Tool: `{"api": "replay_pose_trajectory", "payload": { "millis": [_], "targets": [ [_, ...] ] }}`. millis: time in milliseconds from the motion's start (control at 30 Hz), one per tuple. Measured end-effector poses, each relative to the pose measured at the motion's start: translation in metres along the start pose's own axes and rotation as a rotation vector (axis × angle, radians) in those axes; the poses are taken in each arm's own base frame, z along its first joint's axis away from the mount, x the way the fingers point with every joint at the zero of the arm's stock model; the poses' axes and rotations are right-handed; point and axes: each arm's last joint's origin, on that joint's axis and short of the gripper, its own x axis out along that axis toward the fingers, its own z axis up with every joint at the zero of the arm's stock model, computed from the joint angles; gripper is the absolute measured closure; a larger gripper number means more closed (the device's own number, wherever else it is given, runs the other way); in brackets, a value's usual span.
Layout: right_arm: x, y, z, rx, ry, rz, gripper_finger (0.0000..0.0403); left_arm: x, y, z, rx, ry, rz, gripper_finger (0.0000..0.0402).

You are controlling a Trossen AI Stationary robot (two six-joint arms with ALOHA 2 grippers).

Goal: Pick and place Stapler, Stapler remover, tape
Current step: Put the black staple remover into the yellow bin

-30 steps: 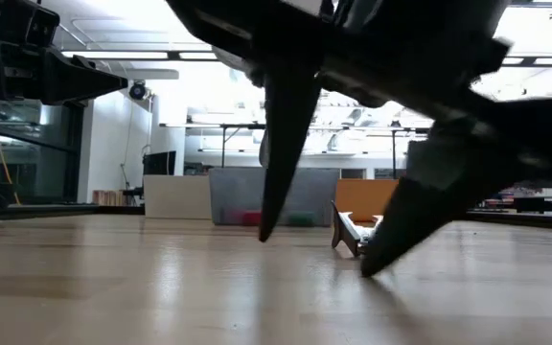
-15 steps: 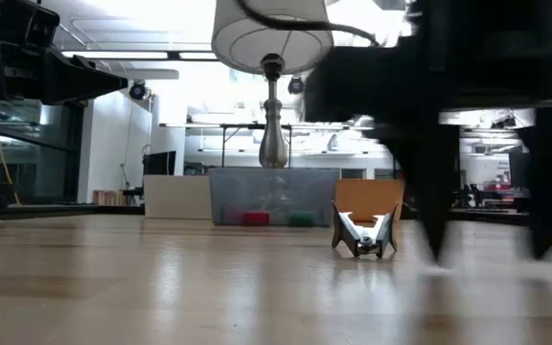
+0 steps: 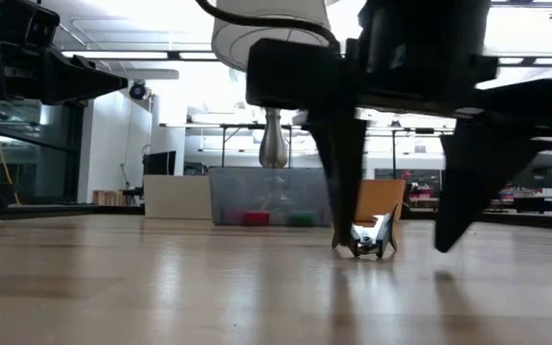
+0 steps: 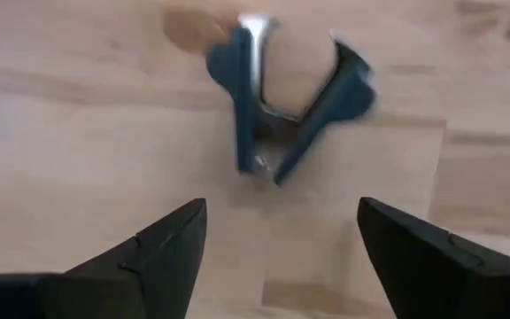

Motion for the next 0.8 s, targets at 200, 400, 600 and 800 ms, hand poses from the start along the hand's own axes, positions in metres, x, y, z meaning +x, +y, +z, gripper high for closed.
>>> {"api": "replay_pose_trajectory", "payload": {
  "millis": [200,400,600,800],
  "targets": [
    [0.004,0.009,0.012,0.021,0.0,0.031,0.0097,0.0,0.0,0.0,0.0,0.0,0.0,0.0305],
    [0.013,0.011,0.014,0.043,0.008,0.004,0.0096,0.0,0.0,0.0,0.0,0.0,0.0,0.0305],
    [0.015,0.011,0.026,0.09,-0.02,-0.033,0.0096,0.0,0.0,0.0,0.0,0.0,0.0,0.0305],
    [0.02,0.012,0.042,0.11,-0.069,-0.077,0.0096,0.0,0.0,0.0,0.0,0.0,0.0,0.0305]
  ]
}}
